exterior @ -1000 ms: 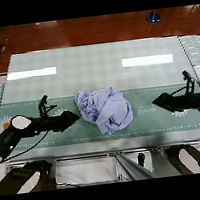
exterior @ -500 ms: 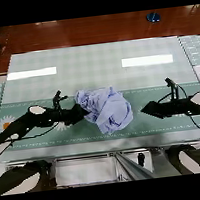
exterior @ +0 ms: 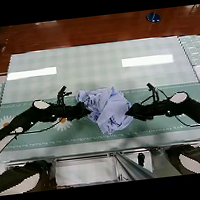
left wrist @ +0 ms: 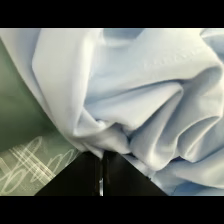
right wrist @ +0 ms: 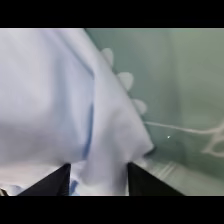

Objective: Fold the shirts.

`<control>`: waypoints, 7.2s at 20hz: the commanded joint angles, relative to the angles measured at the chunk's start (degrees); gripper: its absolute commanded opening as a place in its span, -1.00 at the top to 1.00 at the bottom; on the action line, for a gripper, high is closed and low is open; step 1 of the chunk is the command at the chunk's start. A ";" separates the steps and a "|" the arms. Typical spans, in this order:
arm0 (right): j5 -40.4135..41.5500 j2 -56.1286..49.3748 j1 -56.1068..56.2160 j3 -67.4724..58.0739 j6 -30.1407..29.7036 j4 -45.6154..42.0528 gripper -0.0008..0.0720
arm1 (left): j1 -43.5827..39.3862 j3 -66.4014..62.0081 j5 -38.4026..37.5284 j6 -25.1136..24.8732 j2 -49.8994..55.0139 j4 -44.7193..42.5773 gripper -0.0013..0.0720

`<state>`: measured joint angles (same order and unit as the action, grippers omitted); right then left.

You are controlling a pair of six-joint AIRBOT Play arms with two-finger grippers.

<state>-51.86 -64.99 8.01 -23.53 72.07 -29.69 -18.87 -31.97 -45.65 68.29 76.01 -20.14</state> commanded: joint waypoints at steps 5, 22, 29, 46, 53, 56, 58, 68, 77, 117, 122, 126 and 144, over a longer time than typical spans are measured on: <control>-6.12 -1.38 0.13 -12.74 -4.70 -0.79 0.92 | 5.44 -3.26 -6.80 -3.37 -1.81 0.04 0.92; -33.18 19.26 -10.82 -89.61 9.53 -39.74 0.92 | 44.81 -55.15 -17.14 2.08 -42.66 -5.86 0.92; -40.74 29.81 -10.82 -78.09 14.71 -49.20 0.92 | 42.86 -43.71 -24.13 7.91 -56.96 -27.32 0.92; -13.57 -16.94 -10.54 -61.79 8.44 -28.17 0.92 | 25.46 13.38 -4.00 3.30 -42.53 -22.69 0.92; -23.74 -24.17 -15.17 -65.46 4.26 -25.81 -0.17 | 23.45 7.23 -9.53 2.89 -24.24 -24.96 -0.42; -33.48 -19.82 -22.01 -62.58 3.39 -35.06 -0.17 | 30.45 0.39 -16.65 2.91 -23.34 -29.81 -0.42; -27.52 -11.78 -28.35 -51.12 4.90 -36.02 -0.17 | 38.45 -2.01 -16.92 3.32 -26.27 -29.79 -0.42; -16.09 14.34 -36.50 0.52 1.16 -22.03 -0.16 | 38.18 7.61 -26.40 -10.43 -11.23 -6.34 -0.36; -17.00 13.62 -21.46 0.92 8.55 -28.37 -0.16 | 31.76 3.72 -18.40 -12.13 -6.32 -6.34 0.92; -36.96 28.37 -3.98 -94.49 14.97 -51.87 0.93 | 33.16 -68.15 -31.10 13.00 -49.20 -39.01 0.92; -35.10 28.37 -3.98 -81.61 15.39 -51.17 0.93 | 33.14 -54.12 -32.04 12.50 -47.82 -32.98 0.92; -25.77 27.82 -3.98 -65.81 15.54 -52.54 0.93 | 33.11 -38.97 -27.47 7.89 -42.07 -24.22 0.92; -5.77 -29.16 -16.74 -67.71 14.32 -28.79 0.16 | 13.57 -34.62 5.49 2.45 4.94 -23.39 0.64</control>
<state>-55.55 -88.55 -6.52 -89.08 85.67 -64.49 -4.43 -65.98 -38.87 70.87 78.32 -43.57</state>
